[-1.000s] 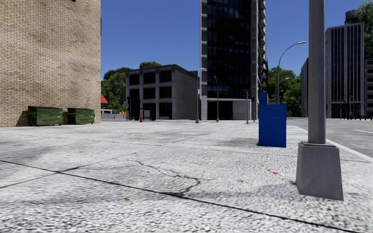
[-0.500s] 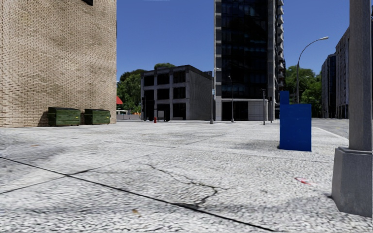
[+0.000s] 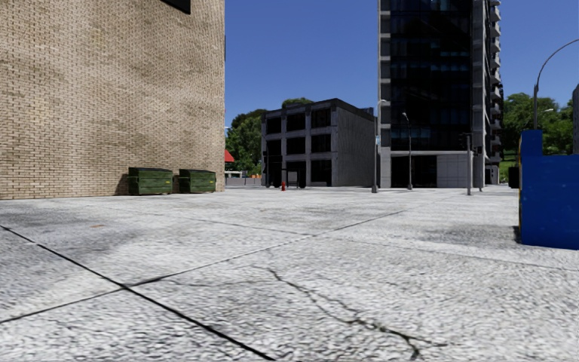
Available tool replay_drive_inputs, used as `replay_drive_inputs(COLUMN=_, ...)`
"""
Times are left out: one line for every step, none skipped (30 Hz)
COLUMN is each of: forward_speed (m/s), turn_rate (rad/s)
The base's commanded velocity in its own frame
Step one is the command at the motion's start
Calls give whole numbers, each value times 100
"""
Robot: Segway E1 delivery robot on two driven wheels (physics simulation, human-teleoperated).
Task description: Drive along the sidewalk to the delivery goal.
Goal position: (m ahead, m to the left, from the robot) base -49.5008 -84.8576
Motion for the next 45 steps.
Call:
replay_drive_inputs(forward_speed=119, turn_rate=0)
replay_drive_inputs(forward_speed=119, turn_rate=0)
replay_drive_inputs(forward_speed=119, turn_rate=0)
replay_drive_inputs(forward_speed=119, turn_rate=0)
replay_drive_inputs(forward_speed=119, turn_rate=0)
replay_drive_inputs(forward_speed=120, turn_rate=0)
replay_drive_inputs(forward_speed=120, turn_rate=0)
replay_drive_inputs(forward_speed=120, turn_rate=0)
replay_drive_inputs(forward_speed=120, turn_rate=0)
replay_drive_inputs(forward_speed=120, turn_rate=0)
replay_drive_inputs(forward_speed=120, turn_rate=0)
replay_drive_inputs(forward_speed=120, turn_rate=0)
replay_drive_inputs(forward_speed=120, turn_rate=0)
replay_drive_inputs(forward_speed=121, turn_rate=0)
replay_drive_inputs(forward_speed=121, turn_rate=0)
replay_drive_inputs(forward_speed=121, turn_rate=0)
replay_drive_inputs(forward_speed=121, turn_rate=0)
replay_drive_inputs(forward_speed=123, turn_rate=0)
replay_drive_inputs(forward_speed=123, turn_rate=0)
replay_drive_inputs(forward_speed=124, turn_rate=0)
replay_drive_inputs(forward_speed=124, turn_rate=0)
replay_drive_inputs(forward_speed=125, turn_rate=0)
replay_drive_inputs(forward_speed=126, turn_rate=0)
replay_drive_inputs(forward_speed=126, turn_rate=0)
replay_drive_inputs(forward_speed=126, turn_rate=0)
replay_drive_inputs(forward_speed=126, turn_rate=0)
replay_drive_inputs(forward_speed=125, turn_rate=0)
replay_drive_inputs(forward_speed=125, turn_rate=0)
replay_drive_inputs(forward_speed=125, turn_rate=0)
replay_drive_inputs(forward_speed=122, turn_rate=0)
replay_drive_inputs(forward_speed=116, turn_rate=0)
replay_drive_inputs(forward_speed=116, turn_rate=0)
replay_drive_inputs(forward_speed=113, turn_rate=0)
replay_drive_inputs(forward_speed=112, turn_rate=0)
replay_drive_inputs(forward_speed=112, turn_rate=0)
replay_drive_inputs(forward_speed=112, turn_rate=0)
replay_drive_inputs(forward_speed=112, turn_rate=0)
replay_drive_inputs(forward_speed=112, turn_rate=0)
replay_drive_inputs(forward_speed=112, turn_rate=0)
replay_drive_inputs(forward_speed=112, turn_rate=0)
replay_drive_inputs(forward_speed=112, turn_rate=0)
replay_drive_inputs(forward_speed=112, turn_rate=0)
replay_drive_inputs(forward_speed=112, turn_rate=0)
replay_drive_inputs(forward_speed=112, turn_rate=0)
replay_drive_inputs(forward_speed=109, turn_rate=0)
